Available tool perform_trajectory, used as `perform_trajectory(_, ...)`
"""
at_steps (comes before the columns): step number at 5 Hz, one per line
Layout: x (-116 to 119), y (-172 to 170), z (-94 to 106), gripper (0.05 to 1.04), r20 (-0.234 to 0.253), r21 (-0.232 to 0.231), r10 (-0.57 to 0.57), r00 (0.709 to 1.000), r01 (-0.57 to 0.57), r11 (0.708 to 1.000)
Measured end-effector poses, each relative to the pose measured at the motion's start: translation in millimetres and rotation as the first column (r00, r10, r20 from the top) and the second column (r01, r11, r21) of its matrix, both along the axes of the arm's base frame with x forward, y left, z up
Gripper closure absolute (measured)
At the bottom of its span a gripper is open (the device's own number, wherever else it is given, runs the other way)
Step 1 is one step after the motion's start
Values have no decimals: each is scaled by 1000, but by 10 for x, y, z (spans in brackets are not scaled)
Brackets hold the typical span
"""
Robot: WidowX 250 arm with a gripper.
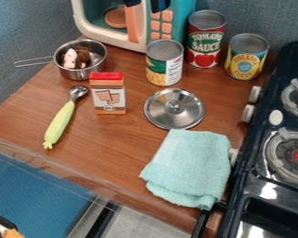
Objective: Take the silver lid at the center of the table and put it on top of the pot
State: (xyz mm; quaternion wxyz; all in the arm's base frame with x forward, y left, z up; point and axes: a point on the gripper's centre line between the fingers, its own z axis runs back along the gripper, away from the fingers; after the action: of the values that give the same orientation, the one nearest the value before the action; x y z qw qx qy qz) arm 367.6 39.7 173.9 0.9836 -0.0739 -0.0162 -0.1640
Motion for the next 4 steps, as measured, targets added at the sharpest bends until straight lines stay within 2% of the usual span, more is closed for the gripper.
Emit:
perform_trajectory(1, 13, -4, -142, 83, -40, -7, 1, 999, -2, 1000)
perform_trajectory(2, 74, -117, -382, 83, -86, -1, -37, 996, 37, 999)
perform_trajectory(3, 63, -206, -536, 83, -112, 22, -54, 992, 57, 998)
perform_trajectory(4, 3, -328, -754, 83, -129, 67, -83, 988, 92, 993)
